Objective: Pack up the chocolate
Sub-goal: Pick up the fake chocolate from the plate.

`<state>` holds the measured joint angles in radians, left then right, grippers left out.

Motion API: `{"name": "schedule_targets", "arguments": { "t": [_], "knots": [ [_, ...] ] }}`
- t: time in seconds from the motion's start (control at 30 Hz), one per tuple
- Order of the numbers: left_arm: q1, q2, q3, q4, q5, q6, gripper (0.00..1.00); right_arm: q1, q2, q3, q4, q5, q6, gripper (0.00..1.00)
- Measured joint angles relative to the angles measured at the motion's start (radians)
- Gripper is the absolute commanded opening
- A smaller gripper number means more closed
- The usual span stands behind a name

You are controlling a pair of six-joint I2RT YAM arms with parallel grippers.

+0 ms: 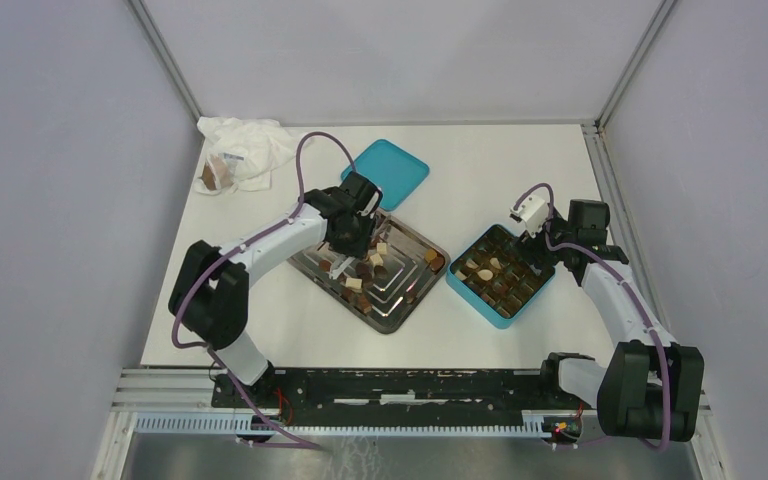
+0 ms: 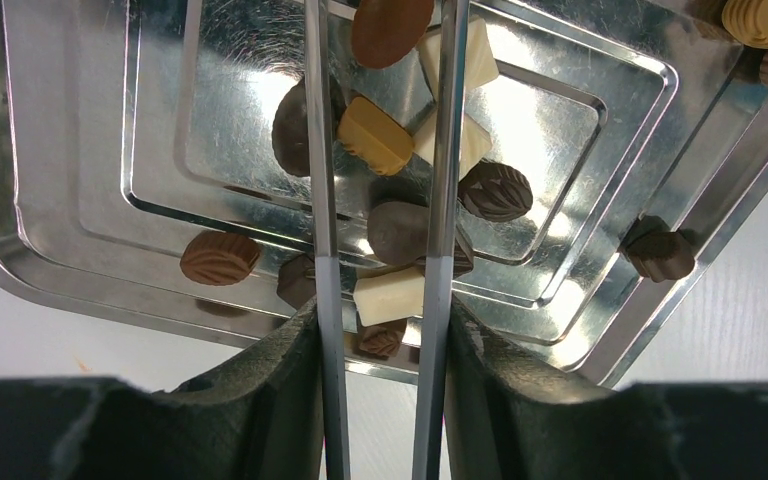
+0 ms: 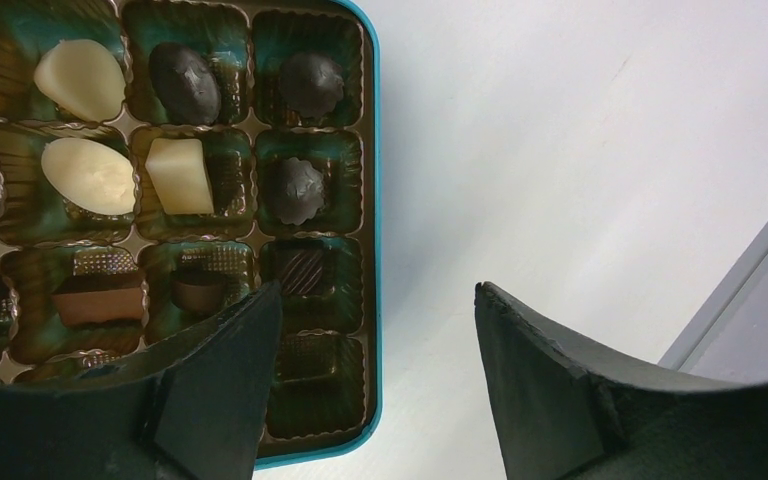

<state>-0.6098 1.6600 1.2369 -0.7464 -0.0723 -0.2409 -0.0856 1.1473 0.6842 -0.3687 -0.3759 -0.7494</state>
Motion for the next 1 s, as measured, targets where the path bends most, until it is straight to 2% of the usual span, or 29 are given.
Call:
{"name": "schedule_targets", "arguments": {
  "t": [0.33, 0.53, 1.0],
  "knots": [
    [0.0, 0.0, 0.0, -0.007, 0.0, 0.0, 0.11, 0.0, 0.0, 0.0, 0.0, -0.005, 0.0, 0.76],
    [0.0, -0.019, -0.007, -0.003, 0.0, 0.0, 0.06, 0.0, 0.0, 0.0, 0.0, -0.008, 0.0, 0.79],
    [0.0, -0.221, -0.129, 0.026, 0.08, 0.0, 0.03, -0.032, 0.031, 0.0, -0.006, -0.011, 0.034, 0.78]
  ]
}}
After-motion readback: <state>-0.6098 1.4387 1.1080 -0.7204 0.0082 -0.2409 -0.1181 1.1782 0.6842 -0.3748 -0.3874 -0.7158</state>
